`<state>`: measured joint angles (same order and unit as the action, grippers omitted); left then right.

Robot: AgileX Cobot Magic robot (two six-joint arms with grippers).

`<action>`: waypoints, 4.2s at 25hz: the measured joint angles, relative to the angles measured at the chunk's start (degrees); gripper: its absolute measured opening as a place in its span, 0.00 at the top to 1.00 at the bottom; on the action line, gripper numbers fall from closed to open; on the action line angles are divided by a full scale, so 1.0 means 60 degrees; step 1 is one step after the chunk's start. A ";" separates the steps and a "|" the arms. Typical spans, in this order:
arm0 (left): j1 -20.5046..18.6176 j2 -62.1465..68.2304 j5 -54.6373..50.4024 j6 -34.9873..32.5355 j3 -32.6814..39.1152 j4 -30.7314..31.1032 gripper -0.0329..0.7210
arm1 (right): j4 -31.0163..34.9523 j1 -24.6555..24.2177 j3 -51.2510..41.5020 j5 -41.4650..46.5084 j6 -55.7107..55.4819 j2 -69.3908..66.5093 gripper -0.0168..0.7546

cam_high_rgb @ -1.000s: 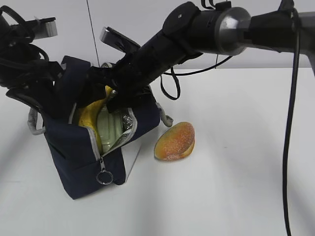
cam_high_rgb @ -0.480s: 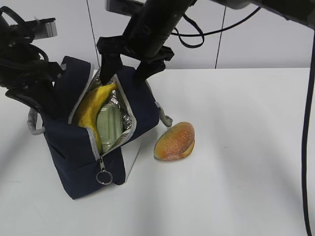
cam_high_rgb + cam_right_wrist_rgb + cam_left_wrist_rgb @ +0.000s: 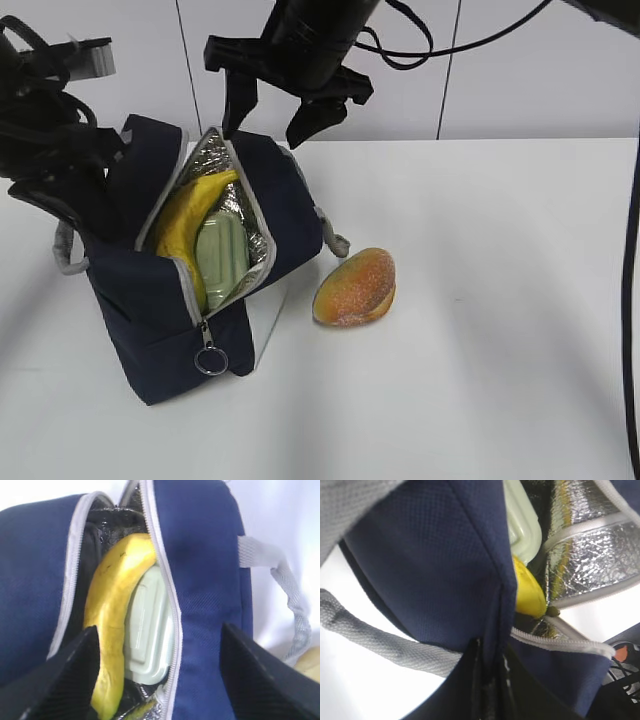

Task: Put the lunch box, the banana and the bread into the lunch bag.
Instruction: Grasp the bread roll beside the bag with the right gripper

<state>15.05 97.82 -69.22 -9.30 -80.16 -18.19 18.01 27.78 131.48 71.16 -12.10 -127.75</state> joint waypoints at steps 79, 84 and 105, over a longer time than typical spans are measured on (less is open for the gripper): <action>0.0000 0.0000 0.0330 0.0000 0.0000 0.0336 0.93 | -0.3231 0.0000 -0.4748 -0.0090 -0.7912 0.1176 0.25; 0.0000 0.0000 0.0330 0.0000 0.0000 0.0374 0.93 | -0.3191 0.0000 -0.4748 -0.0112 -0.7912 0.0997 0.25; 0.0000 0.0000 0.0330 0.0000 0.0000 0.0470 0.93 | -0.2629 0.0000 -0.4748 -0.0928 -0.8146 0.0284 0.25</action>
<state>15.05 97.82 -67.24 -9.30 -80.16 -15.37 2.23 27.78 102.99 65.59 -60.98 -126.05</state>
